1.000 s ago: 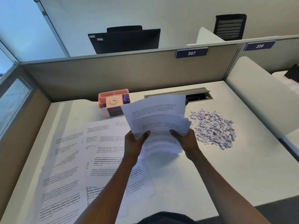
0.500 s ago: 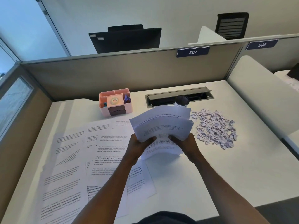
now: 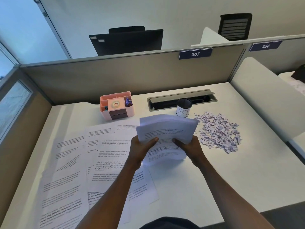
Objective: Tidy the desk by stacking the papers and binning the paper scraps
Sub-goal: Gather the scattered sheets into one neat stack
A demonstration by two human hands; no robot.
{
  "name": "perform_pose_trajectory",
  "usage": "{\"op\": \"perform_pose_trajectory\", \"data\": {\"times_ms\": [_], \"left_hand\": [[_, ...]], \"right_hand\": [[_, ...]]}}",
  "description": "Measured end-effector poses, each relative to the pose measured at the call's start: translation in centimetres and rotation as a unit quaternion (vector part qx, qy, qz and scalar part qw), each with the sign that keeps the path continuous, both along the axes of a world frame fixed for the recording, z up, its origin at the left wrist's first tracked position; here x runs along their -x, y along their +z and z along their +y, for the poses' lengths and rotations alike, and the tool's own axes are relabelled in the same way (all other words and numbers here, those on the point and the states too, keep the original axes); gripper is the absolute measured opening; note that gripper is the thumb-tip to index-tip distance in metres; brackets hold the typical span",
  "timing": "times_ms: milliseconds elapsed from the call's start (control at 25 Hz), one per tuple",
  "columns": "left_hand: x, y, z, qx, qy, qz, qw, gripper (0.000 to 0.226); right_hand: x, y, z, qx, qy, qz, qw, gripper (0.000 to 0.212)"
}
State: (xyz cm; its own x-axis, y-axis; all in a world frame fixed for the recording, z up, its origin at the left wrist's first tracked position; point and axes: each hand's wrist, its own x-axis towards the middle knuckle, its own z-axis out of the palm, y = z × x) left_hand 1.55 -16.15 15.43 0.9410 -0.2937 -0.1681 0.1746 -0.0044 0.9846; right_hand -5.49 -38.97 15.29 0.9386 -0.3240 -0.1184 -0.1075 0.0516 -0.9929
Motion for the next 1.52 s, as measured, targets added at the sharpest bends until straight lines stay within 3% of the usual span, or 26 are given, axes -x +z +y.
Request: {"op": "perform_pose_trajectory", "data": {"times_ms": [240,600,880,1040,1200,1320,1440,1520], "left_hand": [[0.7,-0.7,0.1,-0.007,0.006,0.007,1.0,0.051],[1.5,-2.6,-0.4,-0.012,0.029,0.021,0.999,0.037],[2.4,-4.2,-0.2,-0.054,0.03,0.039,0.997,0.04],[2.7,-4.8,0.1,-0.095,0.035,0.046,0.994,0.02],[1.9,-4.1,0.7,-0.084,0.047,0.071,0.993,0.039],[1.9,-3.9,1.2,-0.074,0.023,0.061,0.995,0.033],[2.8,-5.1,2.6,-0.087,0.098,0.059,0.99,0.015],[3.5,-6.9,4.7,-0.181,0.161,0.001,0.97,0.015]], "right_hand": [[-0.2,0.0,0.7,0.012,-0.003,-0.003,1.0,0.026],[0.7,-1.5,1.0,-0.039,-0.016,0.005,0.999,0.027],[0.8,-2.8,0.9,-0.038,-0.019,0.014,0.999,0.025],[0.9,-3.4,0.8,-0.012,0.014,0.041,0.999,0.024],[0.8,-2.5,-0.4,-0.005,0.077,0.055,0.996,0.026],[1.4,-3.2,-1.1,-0.004,0.104,0.079,0.991,0.03],[2.8,-5.1,-1.7,-0.017,0.053,0.106,0.993,0.032],[4.0,-6.3,-2.6,-0.023,0.022,0.122,0.992,0.031]]}}
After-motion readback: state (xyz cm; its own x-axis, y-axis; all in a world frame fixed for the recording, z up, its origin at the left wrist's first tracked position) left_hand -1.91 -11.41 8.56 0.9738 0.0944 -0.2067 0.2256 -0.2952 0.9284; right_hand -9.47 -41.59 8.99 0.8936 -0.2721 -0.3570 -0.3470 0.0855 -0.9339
